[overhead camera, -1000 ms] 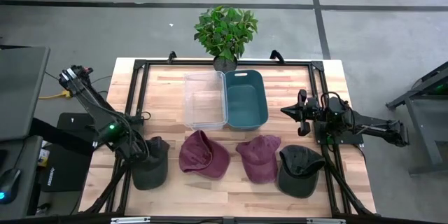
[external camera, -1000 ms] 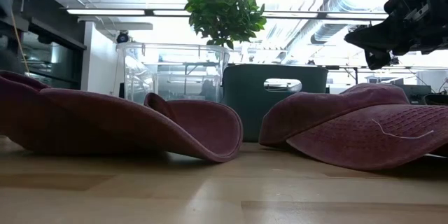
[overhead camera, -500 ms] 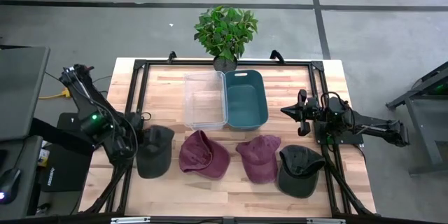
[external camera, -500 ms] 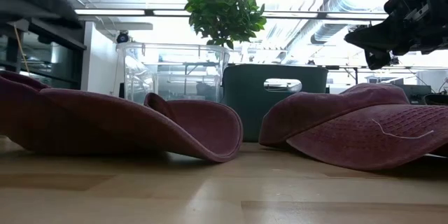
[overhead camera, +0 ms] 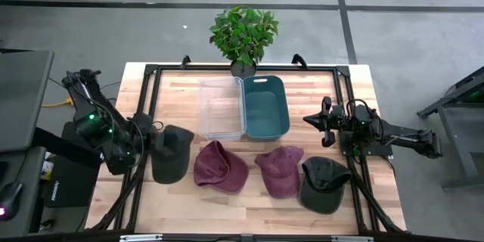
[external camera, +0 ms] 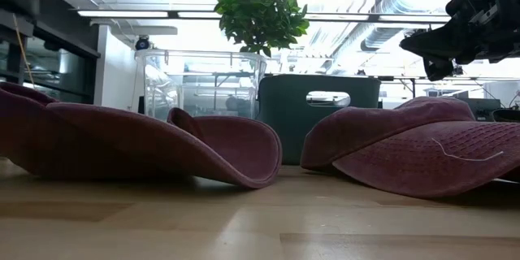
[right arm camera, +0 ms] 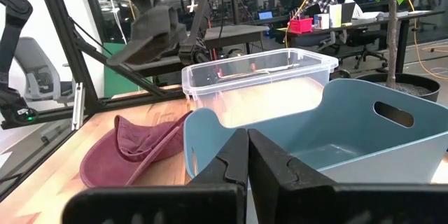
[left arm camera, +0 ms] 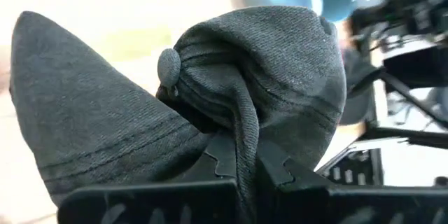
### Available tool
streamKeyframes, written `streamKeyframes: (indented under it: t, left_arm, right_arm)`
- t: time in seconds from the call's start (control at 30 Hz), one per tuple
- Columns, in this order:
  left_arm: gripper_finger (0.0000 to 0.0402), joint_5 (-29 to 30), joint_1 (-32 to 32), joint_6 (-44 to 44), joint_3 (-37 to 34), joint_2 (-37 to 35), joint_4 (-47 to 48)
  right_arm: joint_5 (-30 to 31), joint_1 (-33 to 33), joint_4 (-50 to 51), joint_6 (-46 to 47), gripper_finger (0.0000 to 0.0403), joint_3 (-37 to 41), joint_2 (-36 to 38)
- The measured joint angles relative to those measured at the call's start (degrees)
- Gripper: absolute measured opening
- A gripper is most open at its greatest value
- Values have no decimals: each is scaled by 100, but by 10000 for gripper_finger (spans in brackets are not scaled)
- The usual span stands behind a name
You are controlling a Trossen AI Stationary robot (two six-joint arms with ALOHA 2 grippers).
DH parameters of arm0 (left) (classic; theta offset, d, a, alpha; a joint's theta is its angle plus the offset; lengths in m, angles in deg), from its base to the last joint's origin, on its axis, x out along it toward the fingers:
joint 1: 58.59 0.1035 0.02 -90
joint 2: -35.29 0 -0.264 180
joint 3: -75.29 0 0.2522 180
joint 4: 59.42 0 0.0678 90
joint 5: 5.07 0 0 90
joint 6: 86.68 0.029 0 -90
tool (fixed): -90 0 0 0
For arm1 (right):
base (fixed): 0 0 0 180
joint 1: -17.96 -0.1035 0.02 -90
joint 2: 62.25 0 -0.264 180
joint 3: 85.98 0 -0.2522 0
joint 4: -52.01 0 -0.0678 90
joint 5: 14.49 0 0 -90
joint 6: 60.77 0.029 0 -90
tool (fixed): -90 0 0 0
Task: Pick & Place hat
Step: Put the left black cap into the transparent bin
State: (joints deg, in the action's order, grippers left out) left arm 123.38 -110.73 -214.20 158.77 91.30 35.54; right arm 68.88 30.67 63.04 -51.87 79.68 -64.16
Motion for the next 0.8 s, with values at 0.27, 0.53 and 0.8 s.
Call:
streamKeyframes:
  t: [0.27, 0.53, 0.8]
  left_arm:
    - [0, 1148, 2, 176, 196, 13, -17]
    - [0, 1869, 51, 126, 196, 13, -43]
    - [0, 1535, 1203, 624, 194, 43, -527]
  right_arm:
    - [0, -1, 0, 0, 0, 0, 0]
    - [0, -1, 0, -1, 0, 0, 2]
    - [0, -2, 0, -1, 0, 0, 1]
